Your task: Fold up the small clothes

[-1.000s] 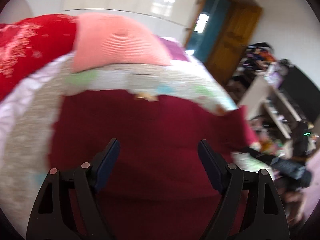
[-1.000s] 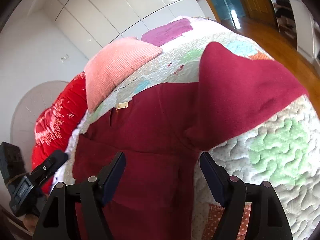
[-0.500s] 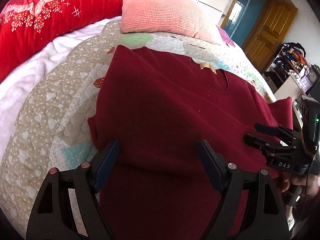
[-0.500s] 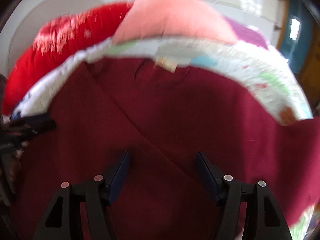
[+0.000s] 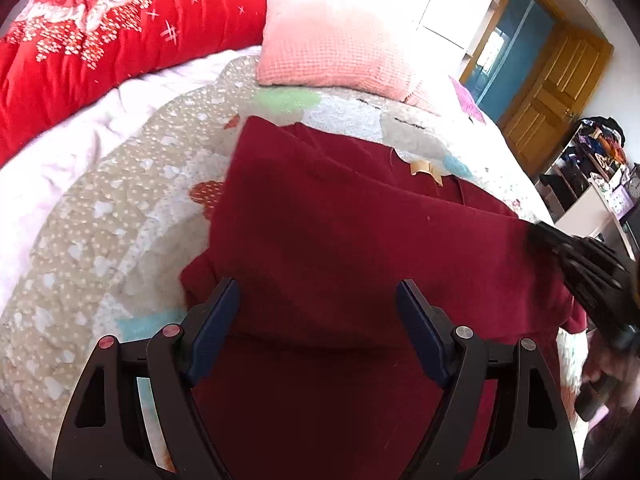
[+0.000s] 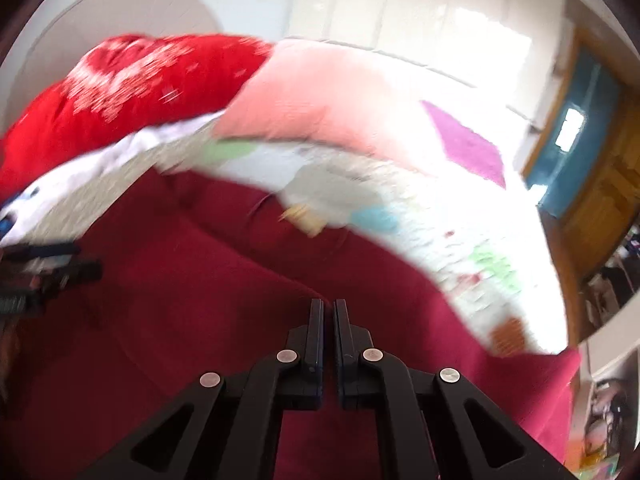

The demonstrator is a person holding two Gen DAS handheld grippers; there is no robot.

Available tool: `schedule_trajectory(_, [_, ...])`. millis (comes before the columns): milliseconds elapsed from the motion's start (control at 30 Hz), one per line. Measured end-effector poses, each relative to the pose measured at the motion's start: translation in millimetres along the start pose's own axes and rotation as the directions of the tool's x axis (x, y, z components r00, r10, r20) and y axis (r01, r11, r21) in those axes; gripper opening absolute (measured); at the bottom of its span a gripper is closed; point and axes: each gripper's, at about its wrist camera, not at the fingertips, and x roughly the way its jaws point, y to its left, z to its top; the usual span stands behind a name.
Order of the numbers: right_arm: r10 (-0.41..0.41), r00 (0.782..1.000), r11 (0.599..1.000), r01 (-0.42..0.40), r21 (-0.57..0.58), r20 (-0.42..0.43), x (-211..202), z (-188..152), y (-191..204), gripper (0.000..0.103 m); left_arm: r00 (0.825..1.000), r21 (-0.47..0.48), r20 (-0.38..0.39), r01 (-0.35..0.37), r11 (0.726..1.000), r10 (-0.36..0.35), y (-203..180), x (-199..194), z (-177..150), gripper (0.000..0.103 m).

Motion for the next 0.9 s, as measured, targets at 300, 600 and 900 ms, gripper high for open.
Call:
schedule_trajectory(300, [0.007, 0.999, 0.972, 0.003, 0.236, -0.039, -1, -23, -65, 0.024, 0.999, 0.012, 0.02, -0.031, 0.999, 0.03, 8, -5, 2, 0.08])
schedule_trajectory(600, [0.031, 0.992, 0.951, 0.008, 0.31, -0.121, -4, -82, -63, 0.024, 0.999, 0.068, -0.009, -0.03, 0.997, 0.031, -10, -12, -8, 0.081])
schedule_trajectory(900, [0.039, 0.994, 0.92, 0.004, 0.392, -0.104, -25, -88, -69, 0.024, 1.0, 0.114, 0.003, -0.026, 0.993, 0.025, -43, -17, -15, 0.081])
